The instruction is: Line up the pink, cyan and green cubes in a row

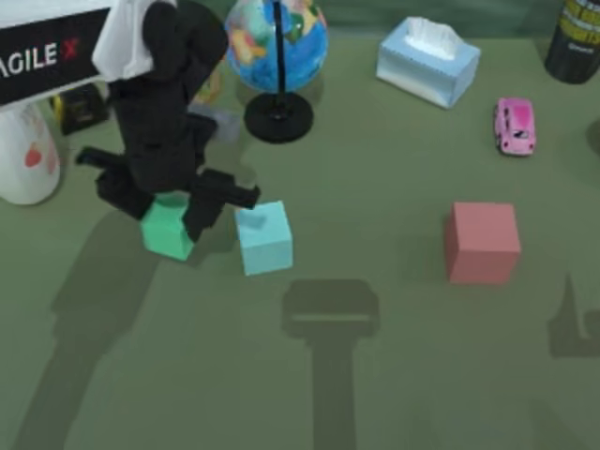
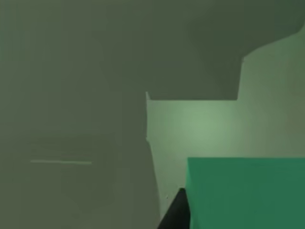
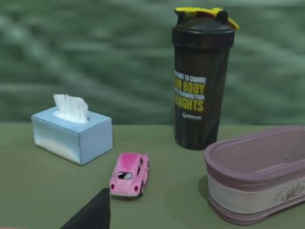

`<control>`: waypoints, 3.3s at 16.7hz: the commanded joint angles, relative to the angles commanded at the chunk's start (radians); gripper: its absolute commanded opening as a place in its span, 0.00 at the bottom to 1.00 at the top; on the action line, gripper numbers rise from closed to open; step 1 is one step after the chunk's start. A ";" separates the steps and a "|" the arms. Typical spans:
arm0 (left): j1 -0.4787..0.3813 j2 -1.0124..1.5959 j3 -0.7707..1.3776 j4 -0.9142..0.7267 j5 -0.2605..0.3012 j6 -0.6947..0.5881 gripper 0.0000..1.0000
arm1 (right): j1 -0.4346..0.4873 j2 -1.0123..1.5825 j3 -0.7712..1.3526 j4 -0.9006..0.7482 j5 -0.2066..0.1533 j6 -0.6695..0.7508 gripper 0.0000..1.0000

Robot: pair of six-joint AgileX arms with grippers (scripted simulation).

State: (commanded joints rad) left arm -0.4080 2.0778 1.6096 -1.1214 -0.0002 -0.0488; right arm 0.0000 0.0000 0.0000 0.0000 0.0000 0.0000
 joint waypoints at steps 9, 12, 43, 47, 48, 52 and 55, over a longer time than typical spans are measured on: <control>-0.393 0.359 0.668 -0.284 -0.012 -0.696 0.00 | 0.000 0.000 0.000 0.000 0.000 0.000 1.00; -0.479 0.418 0.789 -0.334 -0.018 -0.818 0.00 | 0.000 0.000 0.000 0.000 0.000 0.000 1.00; -0.501 0.423 0.524 -0.061 -0.020 -0.847 0.83 | 0.000 0.000 0.000 0.000 0.000 0.000 1.00; -0.501 0.423 0.524 -0.061 -0.020 -0.847 1.00 | 0.000 0.000 0.000 0.000 0.000 0.000 1.00; -0.501 0.423 0.524 -0.061 -0.020 -0.847 1.00 | 0.000 0.000 0.000 0.000 0.000 0.000 1.00; -0.501 0.423 0.524 -0.061 -0.020 -0.847 1.00 | 0.000 0.000 0.000 0.000 0.000 0.000 1.00; -0.499 0.424 0.528 -0.064 -0.020 -0.847 1.00 | 0.000 0.000 0.000 0.000 0.000 0.000 1.00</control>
State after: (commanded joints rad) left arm -0.9075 2.5015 2.1374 -1.1856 -0.0198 -0.8959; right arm 0.0000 0.0000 0.0000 0.0000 0.0000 0.0000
